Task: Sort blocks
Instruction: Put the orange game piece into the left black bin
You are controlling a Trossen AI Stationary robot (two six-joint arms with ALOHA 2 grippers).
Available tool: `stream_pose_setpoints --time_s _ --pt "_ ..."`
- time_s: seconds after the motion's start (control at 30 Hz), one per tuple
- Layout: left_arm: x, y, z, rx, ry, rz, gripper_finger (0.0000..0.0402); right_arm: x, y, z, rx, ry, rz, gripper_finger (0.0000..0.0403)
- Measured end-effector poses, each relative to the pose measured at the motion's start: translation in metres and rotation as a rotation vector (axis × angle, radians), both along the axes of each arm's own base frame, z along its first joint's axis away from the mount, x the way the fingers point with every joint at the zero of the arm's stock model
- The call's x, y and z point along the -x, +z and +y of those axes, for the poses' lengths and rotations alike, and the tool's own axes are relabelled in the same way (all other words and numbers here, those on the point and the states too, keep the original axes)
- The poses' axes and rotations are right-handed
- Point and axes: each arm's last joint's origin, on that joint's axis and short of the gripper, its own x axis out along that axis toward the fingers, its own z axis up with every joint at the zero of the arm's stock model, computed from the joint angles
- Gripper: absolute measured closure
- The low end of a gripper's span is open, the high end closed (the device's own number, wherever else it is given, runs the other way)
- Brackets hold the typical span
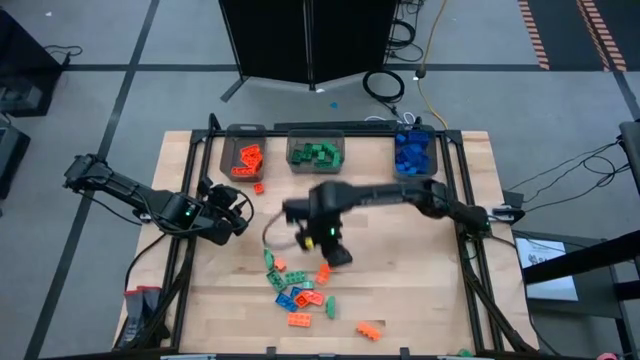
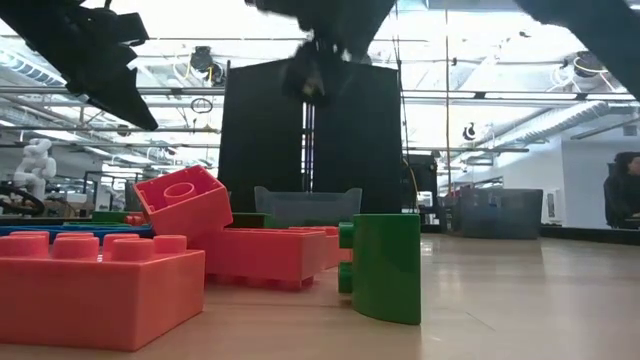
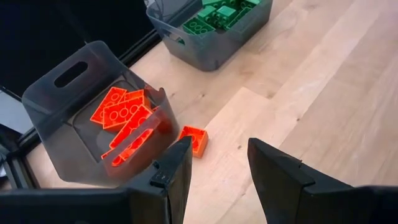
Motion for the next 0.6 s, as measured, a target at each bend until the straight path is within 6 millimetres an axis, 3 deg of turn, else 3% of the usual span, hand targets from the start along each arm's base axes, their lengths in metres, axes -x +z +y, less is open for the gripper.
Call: stream_pose_setpoints --time_s 0.13,0.3,0.47,0.6 --pt "0.0 0.0 0.0 0.021 0.025 -0.024 0.0241 -0.001 0.001 0.03 0.018 0.08 -0.066 0.0222" --pt "0.0 0.0 0.0 0.022 0.026 -0.025 0.0241 -0.004 -0.005 0.034 0.039 0.084 -0.089 0.0222" --pt "0.0 0.0 0.0 0.02 0.026 -0.023 0.0241 0.003 -0.036 0.032 -0.003 0.087 0.04 0.0222" --pt "0.0 0.0 0.0 0.014 0.028 -0.023 0.0241 0.009 -0.058 0.036 -0.135 0.057 0.135 0.0223"
